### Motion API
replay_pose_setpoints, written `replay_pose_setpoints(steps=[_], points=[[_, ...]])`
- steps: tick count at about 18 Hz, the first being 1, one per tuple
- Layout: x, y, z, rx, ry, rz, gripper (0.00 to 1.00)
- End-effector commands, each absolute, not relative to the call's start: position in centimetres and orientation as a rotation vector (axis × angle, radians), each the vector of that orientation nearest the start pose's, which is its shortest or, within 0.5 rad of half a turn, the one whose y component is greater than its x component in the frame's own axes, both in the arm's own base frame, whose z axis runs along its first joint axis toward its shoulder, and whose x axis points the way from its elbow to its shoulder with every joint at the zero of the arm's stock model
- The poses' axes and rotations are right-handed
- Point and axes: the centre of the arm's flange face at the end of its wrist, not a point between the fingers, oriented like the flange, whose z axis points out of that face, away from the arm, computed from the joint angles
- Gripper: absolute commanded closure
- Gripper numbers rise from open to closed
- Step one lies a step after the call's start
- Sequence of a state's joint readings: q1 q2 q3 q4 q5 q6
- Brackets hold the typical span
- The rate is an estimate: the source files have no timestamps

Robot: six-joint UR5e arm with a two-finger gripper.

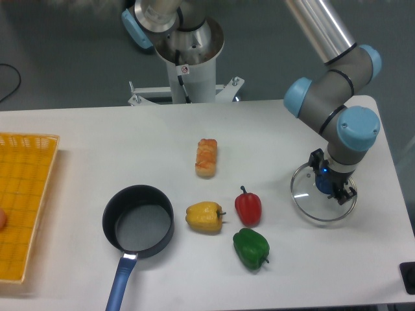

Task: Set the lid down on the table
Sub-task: 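Lower the glass lid flat onto the table surface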

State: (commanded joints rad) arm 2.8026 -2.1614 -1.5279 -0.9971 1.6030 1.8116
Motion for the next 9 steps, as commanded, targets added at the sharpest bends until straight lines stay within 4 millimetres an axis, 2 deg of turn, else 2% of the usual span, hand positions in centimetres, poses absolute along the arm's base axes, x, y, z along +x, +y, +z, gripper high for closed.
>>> replay_pose_setpoints(steps=[9], points=[[-59.55, 34.79, 20.5, -3.04, 0.906, 0.054, 0.44]])
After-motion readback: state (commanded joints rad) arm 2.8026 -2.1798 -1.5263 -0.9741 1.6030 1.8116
